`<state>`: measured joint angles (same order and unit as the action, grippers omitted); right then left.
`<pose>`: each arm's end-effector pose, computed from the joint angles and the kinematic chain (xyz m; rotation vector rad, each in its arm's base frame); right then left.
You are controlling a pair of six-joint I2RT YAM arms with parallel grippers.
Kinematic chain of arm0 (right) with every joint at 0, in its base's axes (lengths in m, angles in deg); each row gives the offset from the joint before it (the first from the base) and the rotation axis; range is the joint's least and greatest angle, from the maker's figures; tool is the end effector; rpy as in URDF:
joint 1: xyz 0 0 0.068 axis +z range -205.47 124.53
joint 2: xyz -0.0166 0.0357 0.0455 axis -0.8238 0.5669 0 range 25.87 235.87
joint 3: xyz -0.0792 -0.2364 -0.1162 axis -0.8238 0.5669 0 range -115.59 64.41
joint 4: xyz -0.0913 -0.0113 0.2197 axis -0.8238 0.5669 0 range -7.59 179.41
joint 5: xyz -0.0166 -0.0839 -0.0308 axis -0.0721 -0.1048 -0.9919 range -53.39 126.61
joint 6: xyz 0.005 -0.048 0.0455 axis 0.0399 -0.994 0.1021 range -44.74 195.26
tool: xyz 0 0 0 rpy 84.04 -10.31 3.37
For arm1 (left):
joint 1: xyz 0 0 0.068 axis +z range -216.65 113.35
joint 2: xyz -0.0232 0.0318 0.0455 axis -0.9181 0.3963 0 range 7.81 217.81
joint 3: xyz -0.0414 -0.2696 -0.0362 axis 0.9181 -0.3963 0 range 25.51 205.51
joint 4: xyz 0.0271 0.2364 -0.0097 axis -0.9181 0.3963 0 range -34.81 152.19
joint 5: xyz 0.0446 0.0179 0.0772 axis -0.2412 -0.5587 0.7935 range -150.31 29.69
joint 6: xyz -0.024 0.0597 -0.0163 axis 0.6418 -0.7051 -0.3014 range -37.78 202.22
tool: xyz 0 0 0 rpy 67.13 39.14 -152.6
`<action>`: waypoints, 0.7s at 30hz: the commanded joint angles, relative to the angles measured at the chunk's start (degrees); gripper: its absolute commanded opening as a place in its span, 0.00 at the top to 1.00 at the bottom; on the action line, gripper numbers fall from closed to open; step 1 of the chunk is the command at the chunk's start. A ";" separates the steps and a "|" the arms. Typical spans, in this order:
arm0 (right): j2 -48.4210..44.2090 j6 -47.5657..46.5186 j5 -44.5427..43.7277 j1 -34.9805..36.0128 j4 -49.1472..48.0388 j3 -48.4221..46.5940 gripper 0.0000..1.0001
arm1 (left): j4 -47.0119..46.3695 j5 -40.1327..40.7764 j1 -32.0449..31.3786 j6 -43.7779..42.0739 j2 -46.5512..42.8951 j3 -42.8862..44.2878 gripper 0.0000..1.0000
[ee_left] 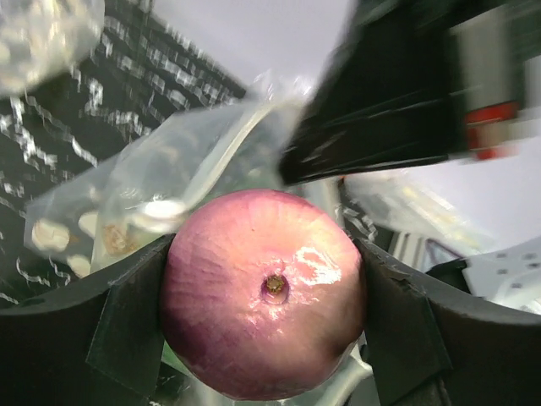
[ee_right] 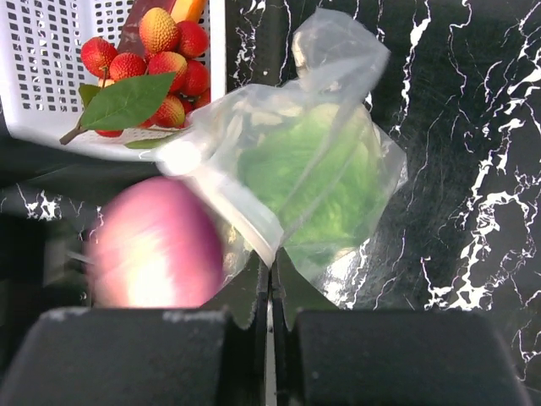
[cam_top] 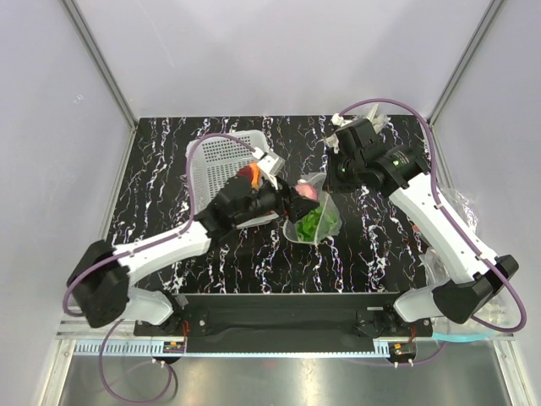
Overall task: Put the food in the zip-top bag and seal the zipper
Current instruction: Place the fake vegetable in the zipper food storage bag.
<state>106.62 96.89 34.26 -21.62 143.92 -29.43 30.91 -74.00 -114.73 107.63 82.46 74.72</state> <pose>0.2187 0.1441 0.3901 -0.2421 2.4411 0.3891 0.1905 -0.2308 0.3276 0.5334 1.6377 -1.1673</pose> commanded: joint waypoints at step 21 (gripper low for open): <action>-3.75 1.40 3.58 -0.27 -1.40 0.15 1.00 | -19.91 12.91 -4.05 8.33 18.16 7.74 0.13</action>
<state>105.97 97.48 36.03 -22.06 144.97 -29.71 22.11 -64.04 -118.51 112.64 100.25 80.41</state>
